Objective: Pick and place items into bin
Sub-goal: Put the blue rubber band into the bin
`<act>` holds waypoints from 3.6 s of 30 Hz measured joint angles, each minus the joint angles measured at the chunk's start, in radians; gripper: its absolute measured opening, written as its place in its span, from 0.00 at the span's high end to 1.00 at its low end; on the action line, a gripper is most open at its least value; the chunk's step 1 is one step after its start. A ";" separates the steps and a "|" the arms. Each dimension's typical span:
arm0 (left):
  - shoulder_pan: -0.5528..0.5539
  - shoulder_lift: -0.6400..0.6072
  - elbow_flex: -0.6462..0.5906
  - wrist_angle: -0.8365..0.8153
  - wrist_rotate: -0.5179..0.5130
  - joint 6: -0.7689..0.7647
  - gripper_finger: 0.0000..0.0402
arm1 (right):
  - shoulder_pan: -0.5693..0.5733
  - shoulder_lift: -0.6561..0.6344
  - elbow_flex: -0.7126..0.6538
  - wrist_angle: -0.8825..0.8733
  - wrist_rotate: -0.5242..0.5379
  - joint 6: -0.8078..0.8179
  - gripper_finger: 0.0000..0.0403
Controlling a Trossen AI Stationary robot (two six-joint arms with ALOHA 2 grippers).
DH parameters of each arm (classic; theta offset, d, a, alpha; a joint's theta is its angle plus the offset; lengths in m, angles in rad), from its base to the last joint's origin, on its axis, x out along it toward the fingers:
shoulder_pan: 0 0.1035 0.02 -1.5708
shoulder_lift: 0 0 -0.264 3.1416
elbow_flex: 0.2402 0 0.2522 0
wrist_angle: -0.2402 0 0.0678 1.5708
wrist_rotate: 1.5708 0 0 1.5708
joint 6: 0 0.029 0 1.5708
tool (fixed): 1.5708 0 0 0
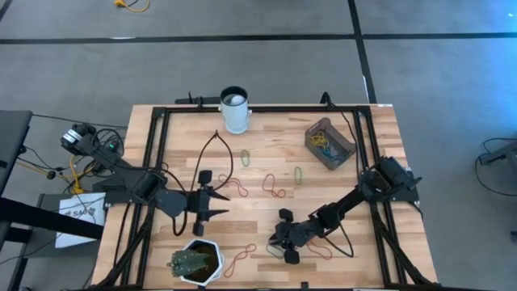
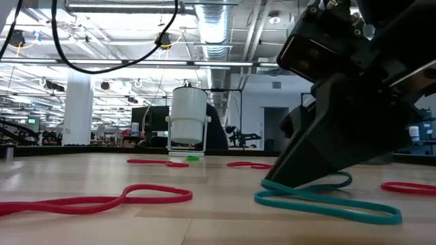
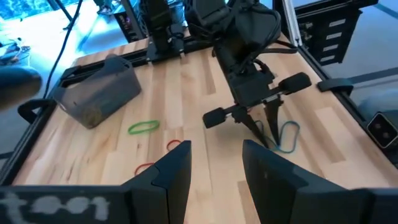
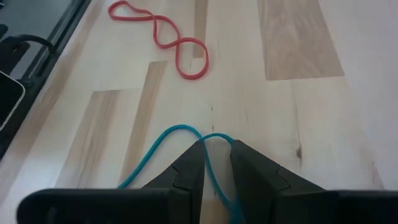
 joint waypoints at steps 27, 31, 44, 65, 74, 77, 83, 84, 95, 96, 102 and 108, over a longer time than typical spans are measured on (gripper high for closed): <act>-0.028 0.000 0.000 -0.019 0.002 -0.102 0.66 | -0.043 0.006 -0.005 0.008 0.183 -0.241 0.81; -0.029 0.000 0.000 -0.027 0.002 -0.120 0.66 | -0.077 0.005 -0.005 0.015 0.101 -0.235 0.81; -0.028 0.000 0.000 -0.032 0.002 -0.119 0.66 | -0.102 0.001 -0.002 0.019 -0.089 -0.236 0.98; -0.028 0.001 0.000 -0.072 0.002 -0.180 0.66 | -0.123 -1.110 -0.003 -1.197 0.728 -0.025 1.00; -0.028 0.000 0.000 -0.071 -0.043 -0.180 0.66 | -0.329 -1.395 -0.239 -1.313 0.787 0.172 1.00; -0.028 0.000 0.000 -0.070 -0.065 -0.180 0.66 | -0.399 -1.414 -0.338 -1.257 0.787 0.198 1.00; -0.028 0.001 0.000 -0.062 -0.072 -0.201 0.66 | -0.521 -1.410 -0.455 -1.030 0.795 0.176 1.00; -0.028 0.001 0.000 -0.060 -0.072 -0.207 0.66 | -0.545 -1.401 -0.469 -0.996 0.804 0.165 1.00; -0.028 0.002 0.000 -0.061 -0.072 -0.229 0.66 | -0.760 -1.232 -0.577 -0.928 0.735 0.390 1.00; -0.028 0.002 0.000 -0.061 -0.072 -0.228 0.66 | -0.766 -1.214 -0.587 -0.906 0.735 0.400 1.00; -0.028 0.002 0.000 -0.062 -0.072 -0.211 0.66 | -0.774 -1.119 -0.606 -0.741 0.735 0.345 0.97; -0.028 0.002 0.000 -0.063 -0.071 -0.206 0.66 | -0.774 -1.063 -0.605 -0.630 0.709 0.305 0.89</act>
